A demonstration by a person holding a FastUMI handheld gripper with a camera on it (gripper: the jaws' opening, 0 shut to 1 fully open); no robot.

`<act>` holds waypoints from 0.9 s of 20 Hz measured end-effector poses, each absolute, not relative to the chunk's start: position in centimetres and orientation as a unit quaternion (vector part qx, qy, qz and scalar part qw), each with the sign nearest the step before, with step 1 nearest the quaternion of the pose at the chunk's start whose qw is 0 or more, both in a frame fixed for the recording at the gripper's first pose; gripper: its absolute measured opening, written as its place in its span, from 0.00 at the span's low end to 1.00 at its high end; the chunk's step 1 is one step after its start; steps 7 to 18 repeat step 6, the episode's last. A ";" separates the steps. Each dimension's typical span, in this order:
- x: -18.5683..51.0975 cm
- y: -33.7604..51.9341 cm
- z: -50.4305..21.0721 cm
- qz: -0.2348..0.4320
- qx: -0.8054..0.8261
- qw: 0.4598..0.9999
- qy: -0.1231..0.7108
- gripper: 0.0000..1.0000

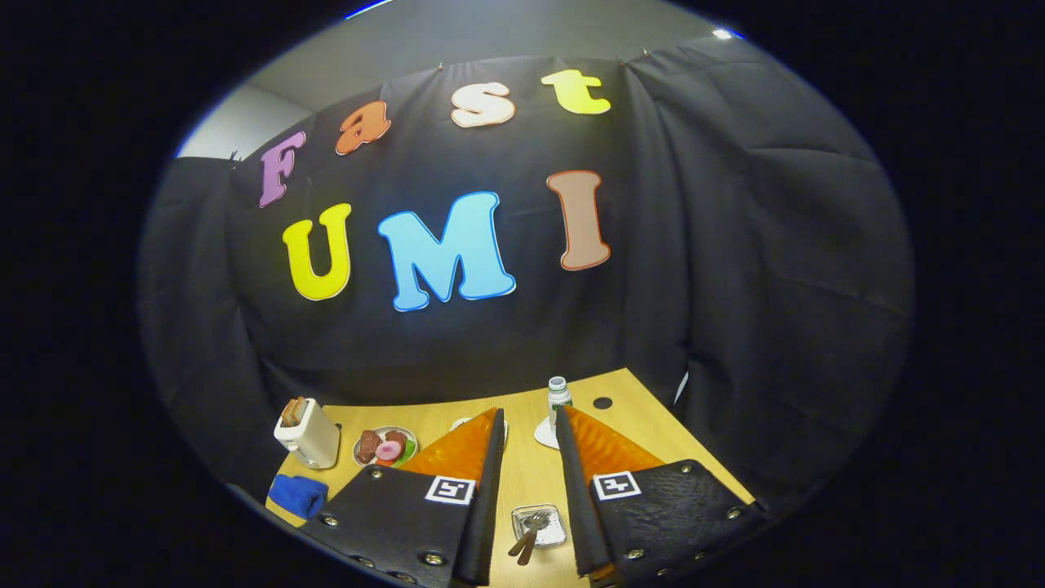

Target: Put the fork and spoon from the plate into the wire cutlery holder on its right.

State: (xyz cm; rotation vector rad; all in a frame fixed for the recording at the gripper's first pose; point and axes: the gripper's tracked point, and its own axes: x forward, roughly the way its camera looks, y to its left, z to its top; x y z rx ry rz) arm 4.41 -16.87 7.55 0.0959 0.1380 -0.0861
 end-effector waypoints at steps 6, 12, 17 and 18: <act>4.0 -16.4 8.7 -0.034 0.032 0.998 0.046 0.39; 4.0 -16.4 8.7 -0.034 0.032 0.998 0.046 0.39; 4.0 -16.4 8.7 -0.034 0.032 0.998 0.046 0.39; 4.0 -16.4 8.7 -0.034 0.032 0.998 0.046 0.39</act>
